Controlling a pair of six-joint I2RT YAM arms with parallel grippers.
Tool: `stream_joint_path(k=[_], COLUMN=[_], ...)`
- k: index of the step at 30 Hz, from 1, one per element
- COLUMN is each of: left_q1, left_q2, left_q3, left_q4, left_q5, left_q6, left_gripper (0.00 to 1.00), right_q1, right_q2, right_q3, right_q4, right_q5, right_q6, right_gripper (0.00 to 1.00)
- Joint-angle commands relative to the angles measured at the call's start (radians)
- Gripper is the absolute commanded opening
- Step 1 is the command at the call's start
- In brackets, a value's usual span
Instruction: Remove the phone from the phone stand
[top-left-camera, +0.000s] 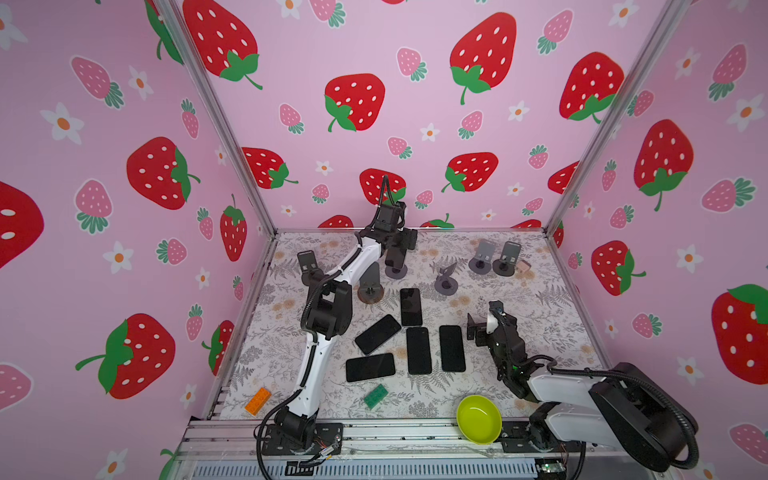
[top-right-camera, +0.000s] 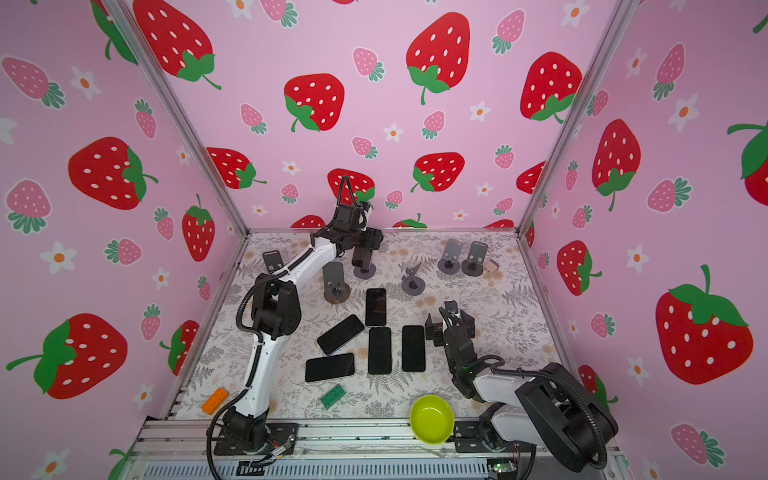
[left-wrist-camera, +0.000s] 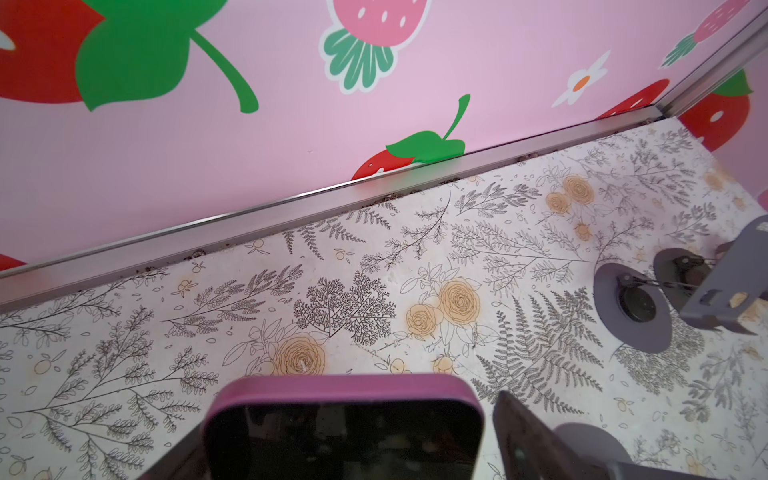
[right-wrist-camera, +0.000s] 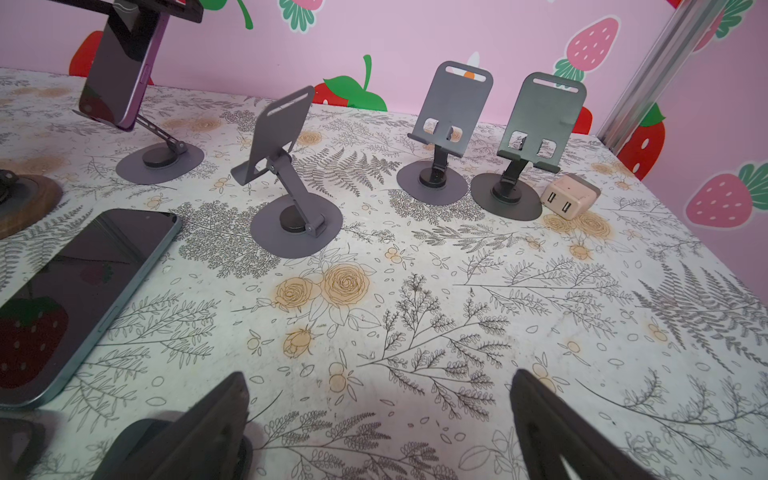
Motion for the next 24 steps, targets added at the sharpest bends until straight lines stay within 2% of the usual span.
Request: stream_joint_path(k=[1,8,12,18,24], left_q1=[-0.001,-0.002,-0.001,0.0,0.003], left_q2=[0.013,0.015,0.015,0.009,-0.002], left_q3=[0.045,0.044,0.047,0.051,0.061], left_q4=[-0.039,-0.045,-0.055,-0.091,-0.112], left_q5=[-0.044,-0.092,-0.077,-0.044,-0.045], left_q6=[0.024,0.036,0.036,0.021,0.023], left_gripper=[0.91,0.9,0.88,0.77,0.74], right_q1=[0.009,0.012,0.012,0.015,0.02], right_q2=[0.003,0.006,0.008,0.007,0.009], right_q3=[0.013,0.012,0.012,0.012,0.014], right_q4=[0.024,0.027,0.031,0.033,0.029], right_q5=[0.019,0.028,0.028,0.033,0.048], right_q6=[-0.004,-0.006,-0.007,-0.008,-0.008], right_gripper=[1.0,1.0,1.0,1.0,1.0])
